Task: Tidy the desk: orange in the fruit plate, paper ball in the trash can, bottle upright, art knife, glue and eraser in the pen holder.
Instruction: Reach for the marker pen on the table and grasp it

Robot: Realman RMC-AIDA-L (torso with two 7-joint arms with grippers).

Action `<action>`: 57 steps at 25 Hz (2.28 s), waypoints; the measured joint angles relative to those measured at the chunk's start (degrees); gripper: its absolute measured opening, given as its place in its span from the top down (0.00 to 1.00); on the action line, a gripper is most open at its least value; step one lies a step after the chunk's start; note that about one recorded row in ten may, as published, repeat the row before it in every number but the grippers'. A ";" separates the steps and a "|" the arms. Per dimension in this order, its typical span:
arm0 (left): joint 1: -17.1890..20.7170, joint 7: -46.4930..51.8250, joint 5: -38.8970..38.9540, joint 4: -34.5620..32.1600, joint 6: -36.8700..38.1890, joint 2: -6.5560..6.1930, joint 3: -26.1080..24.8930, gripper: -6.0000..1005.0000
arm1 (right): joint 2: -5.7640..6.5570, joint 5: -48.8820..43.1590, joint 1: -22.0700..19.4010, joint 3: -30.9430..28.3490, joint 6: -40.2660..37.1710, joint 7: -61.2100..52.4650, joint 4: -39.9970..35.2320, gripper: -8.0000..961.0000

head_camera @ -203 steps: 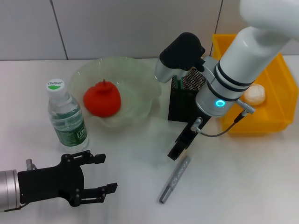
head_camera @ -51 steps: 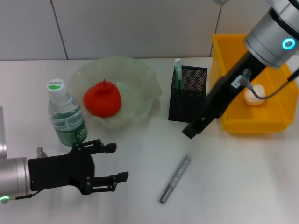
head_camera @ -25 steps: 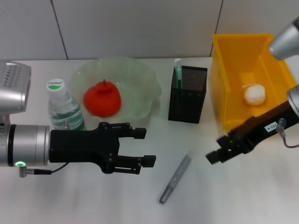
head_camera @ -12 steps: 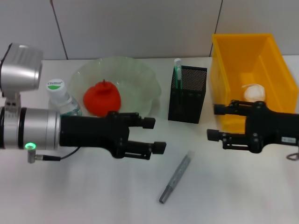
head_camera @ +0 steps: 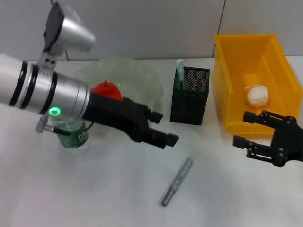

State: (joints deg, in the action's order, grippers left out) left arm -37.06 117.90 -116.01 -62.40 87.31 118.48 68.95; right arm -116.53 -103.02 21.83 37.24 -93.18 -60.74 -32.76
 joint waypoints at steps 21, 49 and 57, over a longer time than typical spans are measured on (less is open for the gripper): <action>-12.27 36.04 -12.09 -5.92 1.66 0.64 11.16 0.20 | 3.77 -7.06 -1.23 -1.75 -3.57 0.45 0.12 0.23; -13.06 41.92 -9.42 6.28 -21.01 0.69 33.59 0.21 | 3.86 -10.19 -1.58 -2.26 -2.80 0.34 -1.61 0.23; -11.90 41.08 -9.30 6.45 -25.19 0.69 37.73 0.22 | 3.48 -10.19 -1.29 -2.00 -2.79 0.24 -1.60 0.23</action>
State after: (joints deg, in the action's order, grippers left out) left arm -48.96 158.97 -125.31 -55.95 62.12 119.18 106.68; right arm -113.05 -113.21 20.55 35.24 -95.97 -60.51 -34.37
